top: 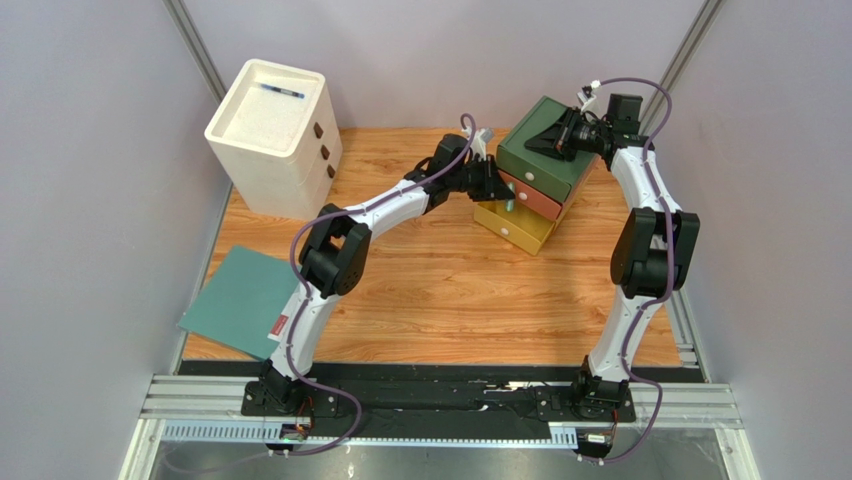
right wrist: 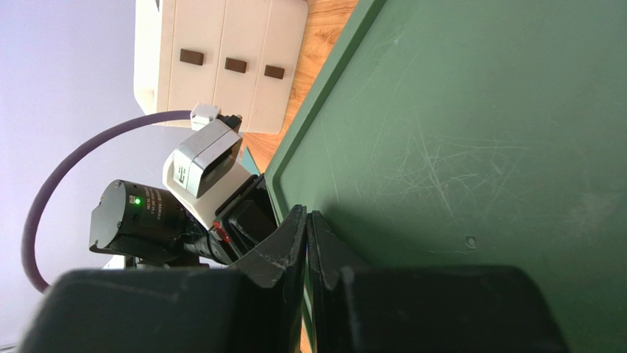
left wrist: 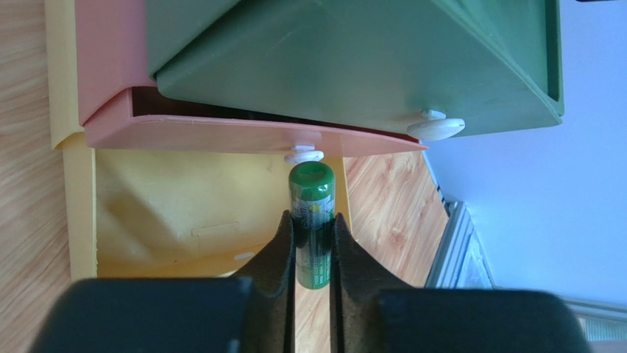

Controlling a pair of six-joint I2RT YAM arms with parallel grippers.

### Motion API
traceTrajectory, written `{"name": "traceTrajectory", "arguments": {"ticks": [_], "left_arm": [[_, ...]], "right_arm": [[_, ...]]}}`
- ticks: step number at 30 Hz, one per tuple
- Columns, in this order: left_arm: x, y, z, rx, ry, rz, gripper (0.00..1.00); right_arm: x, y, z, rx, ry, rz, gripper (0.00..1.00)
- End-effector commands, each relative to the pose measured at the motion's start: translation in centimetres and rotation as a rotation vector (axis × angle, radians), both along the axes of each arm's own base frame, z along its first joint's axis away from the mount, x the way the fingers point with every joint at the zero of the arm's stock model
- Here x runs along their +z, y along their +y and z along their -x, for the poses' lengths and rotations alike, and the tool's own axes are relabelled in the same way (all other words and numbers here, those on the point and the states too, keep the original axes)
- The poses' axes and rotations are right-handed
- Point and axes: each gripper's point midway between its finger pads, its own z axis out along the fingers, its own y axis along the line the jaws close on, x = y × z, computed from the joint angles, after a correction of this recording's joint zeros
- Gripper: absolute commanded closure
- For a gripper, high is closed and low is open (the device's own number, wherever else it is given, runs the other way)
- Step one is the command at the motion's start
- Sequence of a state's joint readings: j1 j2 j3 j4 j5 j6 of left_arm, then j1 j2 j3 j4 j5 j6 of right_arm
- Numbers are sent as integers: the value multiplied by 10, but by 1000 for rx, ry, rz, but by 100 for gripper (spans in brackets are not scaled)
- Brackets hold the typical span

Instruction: Organize the makeup

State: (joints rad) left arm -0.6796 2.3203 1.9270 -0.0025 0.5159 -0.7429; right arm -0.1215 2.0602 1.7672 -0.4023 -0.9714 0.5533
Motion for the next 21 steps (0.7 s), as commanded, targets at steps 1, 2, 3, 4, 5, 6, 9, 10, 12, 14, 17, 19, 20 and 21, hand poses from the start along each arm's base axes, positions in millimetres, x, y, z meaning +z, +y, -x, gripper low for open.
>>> {"name": "traceTrajectory", "arguments": {"ticks": [1, 2, 3, 4, 5, 6, 9, 10, 12, 14, 17, 19, 20, 21], "left_arm": [[36, -11, -6, 27, -10, 127, 73], [35, -11, -7, 35, -8, 124, 70], [34, -12, -7, 37, -1, 125, 64], [32, -12, -7, 37, 4, 120, 53], [32, -11, -8, 39, 4, 116, 50], [32, -11, -8, 35, -3, 113, 48], [31, -9, -5, 24, -13, 100, 46], [38, -8, -4, 21, -30, 106, 45], [36, -2, -4, 30, -42, 88, 44], [45, 6, -4, 43, -59, 88, 46], [47, 25, -6, 87, -30, 118, 74], [38, 39, -5, 108, 14, 138, 100], [33, 43, -2, 108, 45, 143, 100], [18, 50, 2, 125, 98, 134, 100]], "right_arm": [[-199, -22, 57, -69, 541, 161, 89], [-199, -22, 57, -70, 540, 161, 89], [-199, -22, 57, -69, 537, 162, 89], [-199, -22, 57, -70, 538, 161, 89], [-199, -22, 57, -69, 540, 159, 89], [-199, -23, 57, -71, 540, 160, 89], [-199, -23, 57, -69, 540, 153, 89], [-199, -22, 57, -70, 543, 148, 89], [-200, -24, 57, -75, 542, 150, 89], [-199, -24, 57, -74, 541, 148, 89], [-198, -25, 56, -78, 539, 149, 89], [-199, -25, 56, -77, 540, 148, 89], [-199, -25, 56, -77, 542, 149, 89], [-199, -25, 56, -78, 540, 149, 89]]}}
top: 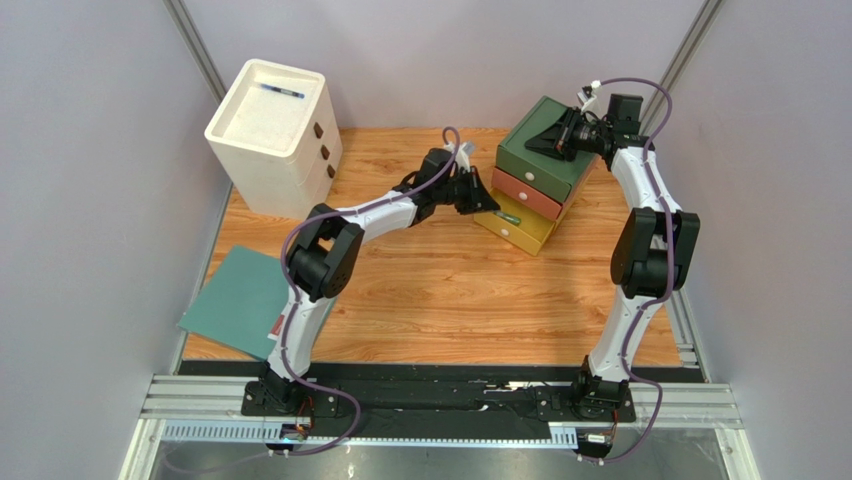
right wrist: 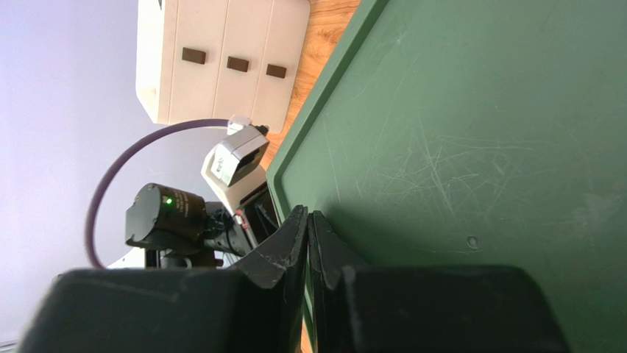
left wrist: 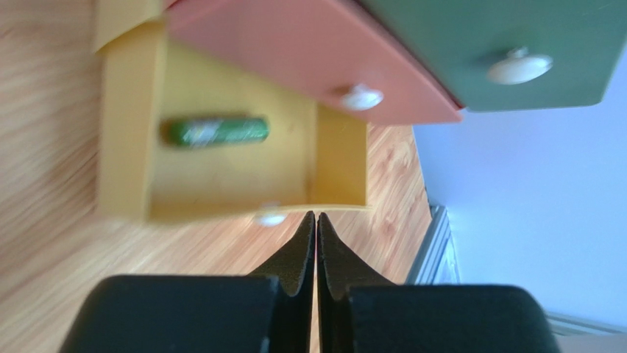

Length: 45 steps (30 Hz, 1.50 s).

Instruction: Organize the makeup

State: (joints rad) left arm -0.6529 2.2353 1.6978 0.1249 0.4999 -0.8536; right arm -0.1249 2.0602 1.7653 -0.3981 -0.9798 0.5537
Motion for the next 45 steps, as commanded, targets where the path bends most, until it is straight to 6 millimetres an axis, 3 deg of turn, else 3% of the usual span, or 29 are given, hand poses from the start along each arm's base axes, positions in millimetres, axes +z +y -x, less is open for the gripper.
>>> {"name": "traceTrajectory", "arguments": {"ticks": [1, 7, 8, 9, 11, 12, 14, 15, 16, 19, 23, 25, 29, 31, 33, 37, 45], "left_arm": [[39, 28, -5, 60, -2, 113, 100], [-7, 33, 14, 30, 211, 49, 100], [-2, 27, 11, 18, 215, 61, 100], [-22, 25, 12, 9, 272, 38, 100], [-18, 15, 8, -27, 297, 55, 100], [-37, 13, 10, -29, 342, 31, 100], [-33, 4, 4, -44, 344, 45, 100], [-48, 3, 6, -43, 383, 25, 100], [-50, 0, 6, -46, 393, 22, 100], [-49, -7, 2, -50, 393, 39, 100], [-33, -2, -8, -26, 303, 35, 100], [-22, -5, -17, -17, 260, 79, 100], [21, -8, -38, 19, 108, 220, 100], [41, -7, -38, 4, 61, 234, 100], [48, -6, -33, -28, 50, 230, 100], [40, 3, -17, -83, 66, 139, 100], [-20, 39, 38, -246, 196, -135, 100]], "right_arm": [[-201, -24, 56, -79, 544, 155, 89], [-203, -24, 58, -80, 548, 157, 89], [-203, -24, 58, -80, 548, 157, 89], [-203, -24, 58, -81, 547, 159, 89], [-203, -24, 58, -80, 547, 158, 89], [-203, -24, 58, -81, 547, 157, 89], [-202, -24, 57, -82, 545, 155, 89], [-200, -25, 55, -84, 539, 156, 89], [-201, -25, 56, -83, 542, 155, 89], [-199, -28, 54, -88, 538, 154, 89], [-199, -30, 54, -92, 537, 154, 89], [-200, -29, 54, -91, 543, 148, 89], [-202, -28, 55, -88, 551, 143, 89], [-202, -28, 55, -89, 548, 139, 89], [-203, -28, 55, -89, 552, 136, 89], [-203, -28, 54, -89, 551, 135, 89], [-203, -28, 52, -91, 549, 134, 89]]}}
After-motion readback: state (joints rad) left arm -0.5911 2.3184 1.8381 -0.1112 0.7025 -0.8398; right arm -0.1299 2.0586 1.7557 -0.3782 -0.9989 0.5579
